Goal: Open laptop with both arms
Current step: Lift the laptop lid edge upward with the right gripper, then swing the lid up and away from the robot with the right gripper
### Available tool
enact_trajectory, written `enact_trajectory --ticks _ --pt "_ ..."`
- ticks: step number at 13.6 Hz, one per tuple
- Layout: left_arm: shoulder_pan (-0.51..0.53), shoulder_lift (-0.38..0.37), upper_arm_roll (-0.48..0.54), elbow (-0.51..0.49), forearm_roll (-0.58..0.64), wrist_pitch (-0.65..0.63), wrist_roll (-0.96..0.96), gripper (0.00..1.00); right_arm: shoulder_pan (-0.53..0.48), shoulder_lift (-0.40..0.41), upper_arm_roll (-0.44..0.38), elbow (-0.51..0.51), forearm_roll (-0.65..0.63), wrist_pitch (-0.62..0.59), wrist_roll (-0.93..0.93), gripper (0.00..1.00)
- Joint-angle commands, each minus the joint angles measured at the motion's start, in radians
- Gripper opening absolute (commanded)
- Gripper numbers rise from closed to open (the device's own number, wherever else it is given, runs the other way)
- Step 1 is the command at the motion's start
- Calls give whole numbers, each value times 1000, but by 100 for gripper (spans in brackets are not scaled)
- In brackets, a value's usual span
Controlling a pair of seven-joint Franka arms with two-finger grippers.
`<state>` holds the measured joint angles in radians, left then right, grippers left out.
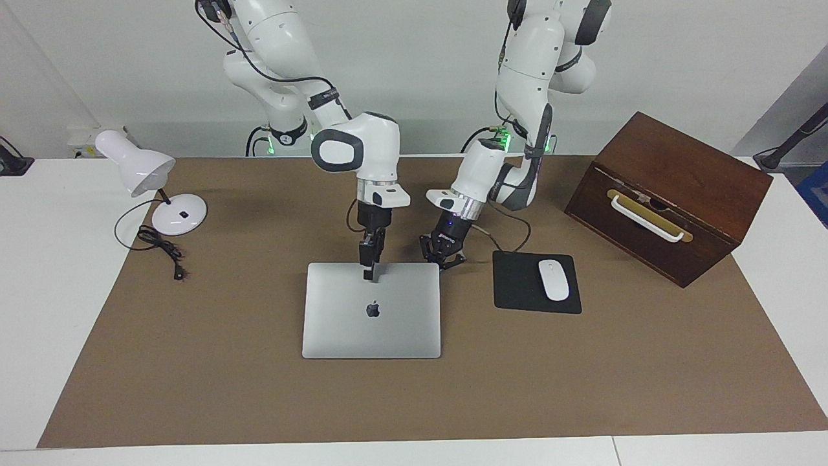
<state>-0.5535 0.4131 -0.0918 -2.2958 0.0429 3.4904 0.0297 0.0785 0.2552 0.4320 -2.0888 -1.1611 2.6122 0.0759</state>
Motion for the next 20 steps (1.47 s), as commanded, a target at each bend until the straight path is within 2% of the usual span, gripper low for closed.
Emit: enact_trajectory --ticks 1,9,15,20 --pt "12 35 -8 21 23 15 3 0 -28 42 1 68 -35 14 -31 56" --pt "10 35 -8 21 23 15 3 0 -43 45 -32 134 -11 14 -117 57" --pt "12 35 -8 19 23 15 3 0 -62 47 -39 200 263 11 -428 60" --pt "12 35 -8 21 23 15 1 0 -62 73 -47 248 278 9 -484 60"
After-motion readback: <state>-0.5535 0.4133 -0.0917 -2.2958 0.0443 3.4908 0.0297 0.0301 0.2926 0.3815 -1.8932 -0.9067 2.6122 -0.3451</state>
